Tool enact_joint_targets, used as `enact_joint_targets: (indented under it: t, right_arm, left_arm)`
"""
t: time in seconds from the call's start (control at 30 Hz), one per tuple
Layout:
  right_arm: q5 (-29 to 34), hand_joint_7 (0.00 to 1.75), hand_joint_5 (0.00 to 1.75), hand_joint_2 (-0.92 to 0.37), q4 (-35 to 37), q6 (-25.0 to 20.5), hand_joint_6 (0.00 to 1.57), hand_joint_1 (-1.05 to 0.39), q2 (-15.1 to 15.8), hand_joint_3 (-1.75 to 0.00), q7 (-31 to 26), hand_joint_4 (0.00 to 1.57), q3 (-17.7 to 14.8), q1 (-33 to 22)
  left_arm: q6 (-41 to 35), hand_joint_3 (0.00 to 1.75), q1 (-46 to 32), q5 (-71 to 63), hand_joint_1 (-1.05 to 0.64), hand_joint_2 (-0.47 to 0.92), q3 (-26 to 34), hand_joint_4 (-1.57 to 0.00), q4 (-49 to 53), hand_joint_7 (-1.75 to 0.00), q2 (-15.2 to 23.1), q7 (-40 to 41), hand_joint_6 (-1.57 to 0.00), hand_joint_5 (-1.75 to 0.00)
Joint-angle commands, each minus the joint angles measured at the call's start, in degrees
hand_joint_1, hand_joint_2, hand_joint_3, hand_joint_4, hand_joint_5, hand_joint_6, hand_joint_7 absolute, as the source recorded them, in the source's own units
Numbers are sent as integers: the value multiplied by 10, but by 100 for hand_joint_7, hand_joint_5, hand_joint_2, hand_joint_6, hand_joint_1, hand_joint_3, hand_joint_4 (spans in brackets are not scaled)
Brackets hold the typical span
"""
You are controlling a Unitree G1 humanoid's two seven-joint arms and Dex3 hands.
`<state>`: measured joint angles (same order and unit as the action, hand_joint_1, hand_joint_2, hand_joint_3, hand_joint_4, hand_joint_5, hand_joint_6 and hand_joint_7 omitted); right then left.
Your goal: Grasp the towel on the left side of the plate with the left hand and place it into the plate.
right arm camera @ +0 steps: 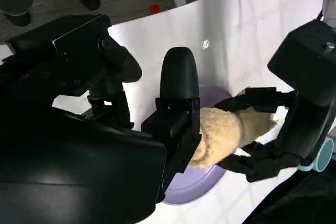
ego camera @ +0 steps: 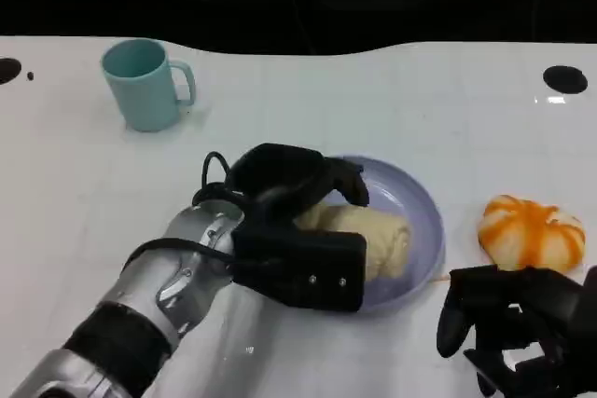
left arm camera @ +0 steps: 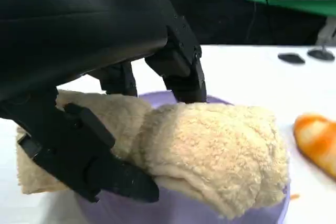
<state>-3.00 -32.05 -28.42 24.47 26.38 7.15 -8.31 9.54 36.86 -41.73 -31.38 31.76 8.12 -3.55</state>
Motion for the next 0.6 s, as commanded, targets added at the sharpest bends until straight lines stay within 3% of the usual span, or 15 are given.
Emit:
enact_joint_targets:
  t: [0.03, 0.23, 0.6]
  right_arm:
    - [-5, 144, 168, -61, -7, -2, 67, 6, 8, -106, 1, 69, -9, -1]
    - [-4, 144, 168, -61, -5, 0, 68, 7, 9, -105, 2, 70, -9, -1]
    - [-5, 144, 168, -61, -6, -4, 67, 7, 12, -105, 3, 69, -11, 2]
  left_arm:
    - [-20, 7, 7, -24, -56, 92, -10, -19, -31, 0, 21, -22, -25, -34]
    - [-30, 9, -8, -26, -73, 92, 2, -6, -77, 0, 38, -27, -11, -28]
    - [-68, 13, -75, 77, -71, 92, 83, -13, -211, -4, 79, -122, -19, -38]
